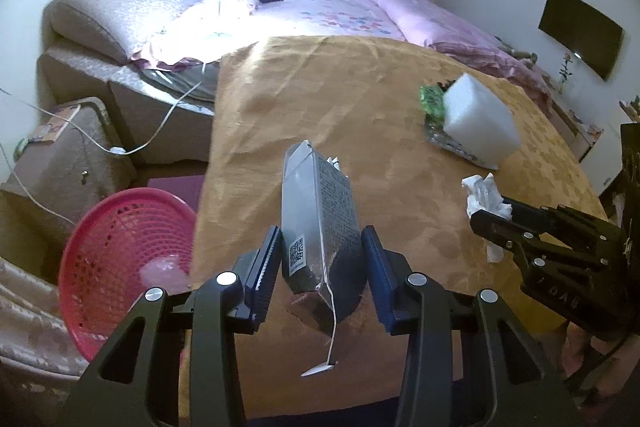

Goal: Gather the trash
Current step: 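Carry carton in left tool to basket while right tool carries tissue there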

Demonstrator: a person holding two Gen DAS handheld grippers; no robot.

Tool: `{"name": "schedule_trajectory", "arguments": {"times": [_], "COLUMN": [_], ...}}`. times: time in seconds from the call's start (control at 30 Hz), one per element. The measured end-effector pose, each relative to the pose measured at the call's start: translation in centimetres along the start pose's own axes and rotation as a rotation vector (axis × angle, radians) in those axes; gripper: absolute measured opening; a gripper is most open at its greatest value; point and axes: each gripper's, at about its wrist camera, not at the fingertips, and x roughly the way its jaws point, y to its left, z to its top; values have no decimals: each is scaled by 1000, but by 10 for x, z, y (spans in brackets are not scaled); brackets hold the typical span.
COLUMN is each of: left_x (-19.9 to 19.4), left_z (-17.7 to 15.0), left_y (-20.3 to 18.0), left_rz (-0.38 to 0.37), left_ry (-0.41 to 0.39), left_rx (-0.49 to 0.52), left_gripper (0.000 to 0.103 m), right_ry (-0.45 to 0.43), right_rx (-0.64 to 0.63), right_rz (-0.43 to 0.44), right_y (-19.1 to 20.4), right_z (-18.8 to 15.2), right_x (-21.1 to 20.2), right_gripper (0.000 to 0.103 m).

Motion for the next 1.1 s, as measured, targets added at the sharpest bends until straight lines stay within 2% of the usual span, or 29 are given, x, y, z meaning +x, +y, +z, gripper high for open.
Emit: {"name": "schedule_trajectory", "arguments": {"times": [0.3,0.6,0.9,1.1], "left_x": [-12,-15,-20,-19], "left_z": [4,0,-10,-15], "left_y": [22,61,111,137], "left_rz": [56,106,153,168], "left_ry": [-25,-17,0,-1], "left_rx": [12,-38,-127,-194], "left_gripper": [39,39,39,39], "right_ry": [18,40,87,88], "right_rx": [-27,-65,-110,-155], "right_rz": [47,76,128,163], "right_y": [24,45,81,114], "right_z": [11,24,31,38], "right_x": [11,24,45,50], "right_gripper": [36,36,36,36]}}
